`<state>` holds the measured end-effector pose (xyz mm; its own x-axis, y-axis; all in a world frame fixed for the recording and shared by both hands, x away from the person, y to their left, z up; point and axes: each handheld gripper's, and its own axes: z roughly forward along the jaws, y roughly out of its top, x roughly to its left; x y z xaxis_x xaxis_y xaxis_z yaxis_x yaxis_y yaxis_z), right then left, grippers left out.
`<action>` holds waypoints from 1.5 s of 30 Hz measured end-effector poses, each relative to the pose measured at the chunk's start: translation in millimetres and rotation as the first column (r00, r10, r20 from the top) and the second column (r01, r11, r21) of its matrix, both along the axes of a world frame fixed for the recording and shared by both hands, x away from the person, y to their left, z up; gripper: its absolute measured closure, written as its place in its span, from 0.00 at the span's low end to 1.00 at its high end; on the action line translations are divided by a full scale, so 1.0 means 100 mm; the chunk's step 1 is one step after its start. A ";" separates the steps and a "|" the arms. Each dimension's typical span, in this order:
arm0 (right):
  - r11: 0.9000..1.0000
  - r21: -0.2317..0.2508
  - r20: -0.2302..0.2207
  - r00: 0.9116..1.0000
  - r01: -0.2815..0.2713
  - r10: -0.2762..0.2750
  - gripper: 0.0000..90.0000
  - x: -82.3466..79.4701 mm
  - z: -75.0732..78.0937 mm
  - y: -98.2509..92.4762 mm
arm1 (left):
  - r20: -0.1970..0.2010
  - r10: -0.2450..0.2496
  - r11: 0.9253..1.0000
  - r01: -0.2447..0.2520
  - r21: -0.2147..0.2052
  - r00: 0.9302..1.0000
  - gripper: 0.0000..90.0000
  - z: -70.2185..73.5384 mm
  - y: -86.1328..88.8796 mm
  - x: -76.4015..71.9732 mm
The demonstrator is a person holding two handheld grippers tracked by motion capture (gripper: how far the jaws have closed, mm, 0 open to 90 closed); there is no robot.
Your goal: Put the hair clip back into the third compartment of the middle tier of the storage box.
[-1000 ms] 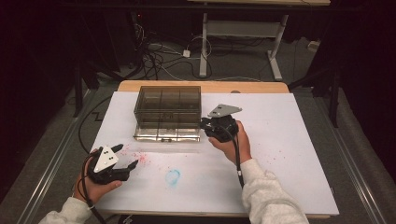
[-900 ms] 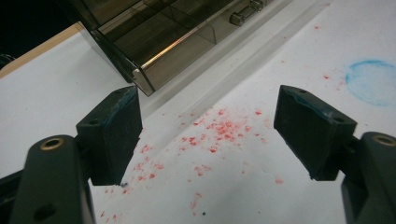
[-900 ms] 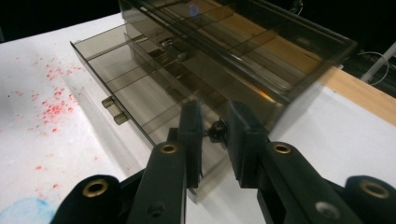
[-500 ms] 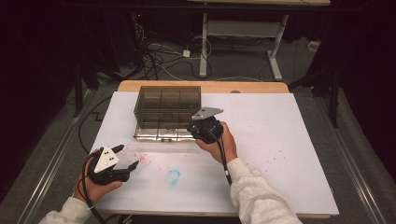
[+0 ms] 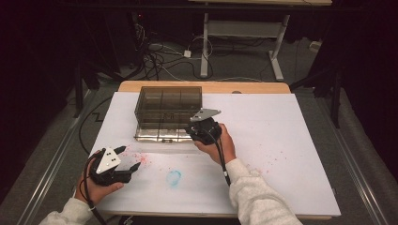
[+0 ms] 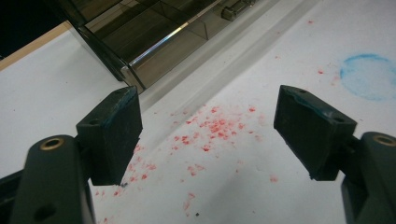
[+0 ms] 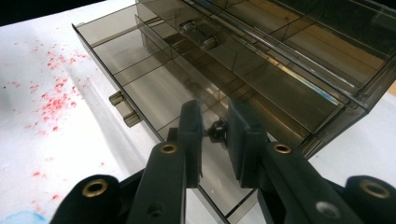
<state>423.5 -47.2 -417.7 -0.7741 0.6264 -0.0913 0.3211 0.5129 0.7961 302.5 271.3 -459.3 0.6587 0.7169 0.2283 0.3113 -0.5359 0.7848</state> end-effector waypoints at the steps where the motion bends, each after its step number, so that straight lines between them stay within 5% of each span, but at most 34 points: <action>1: 1.000 0.000 0.000 1.000 0.000 0.000 0.86 0.00 0.00 0.00 | 0.000 -0.001 1.000 0.001 0.000 1.000 0.25 0.00 0.00 0.00; 21: 1.000 0.006 -0.007 1.000 0.009 -0.009 0.76 -0.01 -0.03 0.00 | -0.006 -0.003 1.000 0.003 0.002 1.000 0.25 0.00 0.00 0.00; 45: 0.998 0.023 0.141 0.989 0.050 -0.053 0.45 -0.26 0.17 -0.23 | -0.013 -0.004 1.000 0.004 0.011 1.000 0.25 -0.02 -0.02 0.01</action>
<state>398.0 -69.9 -401.1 -0.7210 0.6679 -0.1847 0.2303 0.4824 0.8451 303.6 269.0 -461.1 0.6647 0.7115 0.2278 0.3188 -0.5459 0.7748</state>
